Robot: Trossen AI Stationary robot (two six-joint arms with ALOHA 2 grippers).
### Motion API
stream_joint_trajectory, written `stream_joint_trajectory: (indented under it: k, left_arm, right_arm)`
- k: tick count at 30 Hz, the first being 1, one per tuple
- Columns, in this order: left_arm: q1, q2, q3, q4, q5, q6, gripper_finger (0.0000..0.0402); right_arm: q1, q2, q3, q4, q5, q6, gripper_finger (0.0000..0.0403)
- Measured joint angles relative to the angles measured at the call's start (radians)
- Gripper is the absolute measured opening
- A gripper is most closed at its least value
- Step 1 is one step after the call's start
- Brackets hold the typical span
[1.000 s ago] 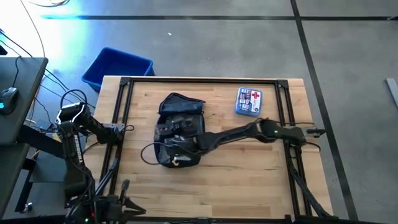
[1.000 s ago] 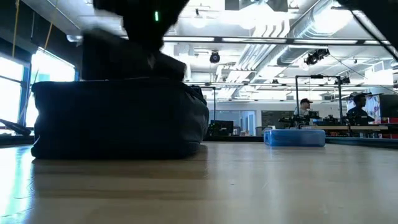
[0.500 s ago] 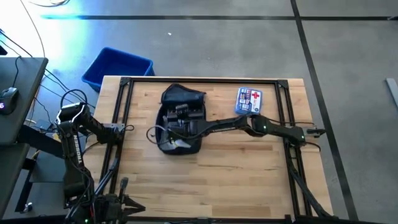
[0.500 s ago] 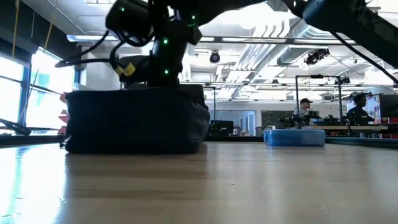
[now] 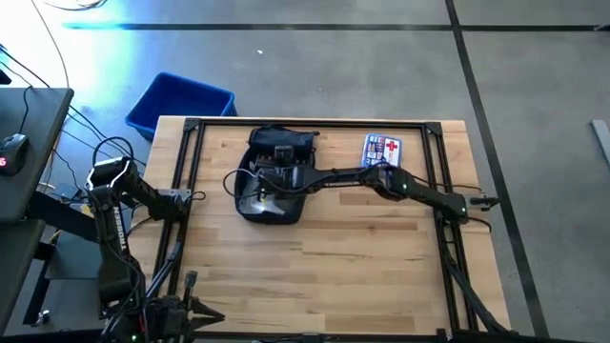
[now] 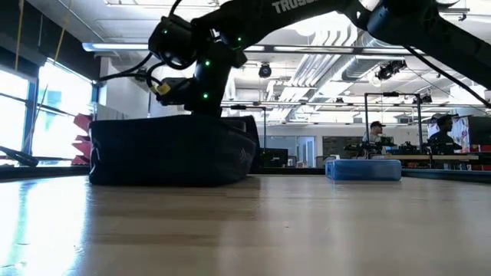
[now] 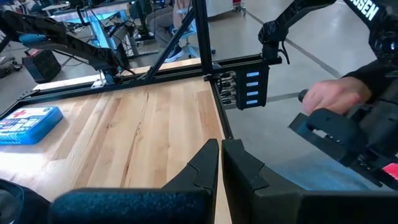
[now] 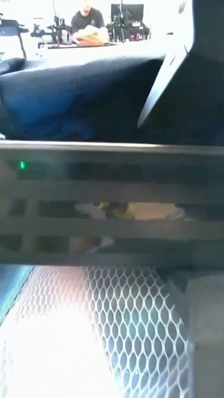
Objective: Unpack backpack
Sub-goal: Put the black medicine organizer into the black backpack
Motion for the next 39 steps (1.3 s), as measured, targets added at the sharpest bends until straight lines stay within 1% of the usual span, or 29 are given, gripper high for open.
stream_joint_trajectory:
  k: [3, 7, 9, 12, 15, 18, 20, 24, 28, 30, 32, 33, 35, 37, 39]
  left_arm:
    - [0.000, 0.013, 0.000, 0.000, 0.000, -0.001, 0.0000]
    - [0.000, 0.041, 0.000, 0.001, 0.002, -0.036, 0.0000]
    - [0.000, 0.061, 0.000, 0.000, 0.005, -0.054, 0.0000]
    - [0.007, 0.090, 0.000, 0.000, 0.006, -0.065, 0.0000]
    - [0.015, 0.121, 0.000, -0.002, 0.010, -0.069, 0.0000]
    - [0.026, 0.142, 0.000, -0.013, 0.027, -0.070, 0.0000]
    - [0.034, 0.151, 0.000, -0.042, 0.033, -0.095, 0.0000]
    - [0.040, 0.152, 0.000, -0.168, 0.031, -0.222, 0.0000]
    - [0.040, 0.152, 0.000, -0.371, 0.002, -0.431, 0.0000]
    - [0.039, 0.152, -0.003, -0.477, -0.001, -0.549, 0.0000]
    - [0.043, 0.151, -0.025, -0.541, -0.005, -0.649, 0.0000]
    - [0.047, 0.151, -0.039, -0.567, -0.005, -0.688, 0.0000]
    - [0.055, 0.151, -0.066, -0.589, 0.002, -0.753, 0.0000]
    - [0.063, 0.151, -0.094, -0.591, 0.008, -0.798, 0.0000]
    - [0.068, 0.151, -0.113, -0.590, 0.011, -0.830, 0.0000]
  right_arm:
    - [0.008, -0.009, 0.005, -0.005, 0.011, 0.005, 0.0273]
    - [0.022, -0.023, 0.072, -0.043, -0.002, 0.007, 0.0262]
    - [0.030, -0.028, 0.116, -0.075, -0.041, 0.010, 0.0257]
    - [0.033, -0.061, 0.084, -0.089, -0.110, 0.024, 0.0252]
    - [0.029, -0.060, 0.084, -0.163, -0.143, 0.086, 0.0251]
    - [0.027, -0.060, 0.082, -0.188, -0.186, 0.117, 0.0251]
    - [0.030, -0.060, 0.082, -0.190, -0.195, 0.120, 0.0251]
    - [0.043, -0.060, 0.083, -0.186, -0.218, 0.096, 0.0251]
    - [0.050, -0.059, 0.082, -0.154, -0.361, 0.098, 0.0251]
    - [0.055, -0.059, 0.082, -0.148, -0.380, 0.106, 0.0251]
    - [0.057, -0.058, 0.080, -0.143, -0.387, 0.109, 0.0249]
    - [0.056, -0.058, 0.080, -0.136, -0.412, 0.113, 0.0245]
    - [0.050, -0.058, 0.080, -0.131, -0.499, 0.125, 0.0230]
    - [0.035, -0.058, 0.080, -0.136, -0.563, 0.146, 0.0207]
    - [0.002, -0.055, 0.080, -0.146, -0.600, 0.182, 0.0179]
